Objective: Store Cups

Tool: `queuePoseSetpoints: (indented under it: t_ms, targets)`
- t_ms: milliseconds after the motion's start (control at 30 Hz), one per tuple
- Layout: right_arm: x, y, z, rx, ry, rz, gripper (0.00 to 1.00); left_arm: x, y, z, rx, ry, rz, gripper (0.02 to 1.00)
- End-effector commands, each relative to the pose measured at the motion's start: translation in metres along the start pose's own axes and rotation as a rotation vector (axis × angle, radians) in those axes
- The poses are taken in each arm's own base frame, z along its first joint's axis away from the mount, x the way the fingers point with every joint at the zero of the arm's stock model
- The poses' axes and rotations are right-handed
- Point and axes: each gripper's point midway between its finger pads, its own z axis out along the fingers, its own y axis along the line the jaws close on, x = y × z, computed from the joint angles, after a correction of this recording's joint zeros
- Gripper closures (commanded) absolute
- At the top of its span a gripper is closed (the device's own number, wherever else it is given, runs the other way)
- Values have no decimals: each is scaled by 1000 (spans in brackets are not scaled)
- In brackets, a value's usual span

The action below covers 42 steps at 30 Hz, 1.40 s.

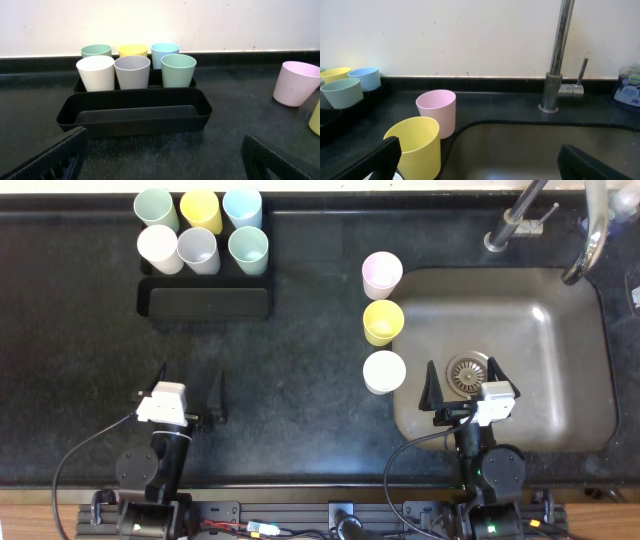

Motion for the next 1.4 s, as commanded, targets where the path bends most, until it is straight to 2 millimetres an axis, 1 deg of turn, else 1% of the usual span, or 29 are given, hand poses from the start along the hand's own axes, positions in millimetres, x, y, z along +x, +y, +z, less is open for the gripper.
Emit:
queuePoseSetpoints:
  t_ms: [33, 1300, 1400]
  targets:
    - [2, -3, 0, 10, -4, -2, 3, -1, 7, -1, -26, -7, 16, 18]
    - [2, -3, 0, 10, -4, -2, 3, -1, 7, -1, -26, -7, 16, 18]
    - [2, -3, 0, 10, -4, -2, 3, -6, 7, -1, -28, -26, 18, 20]
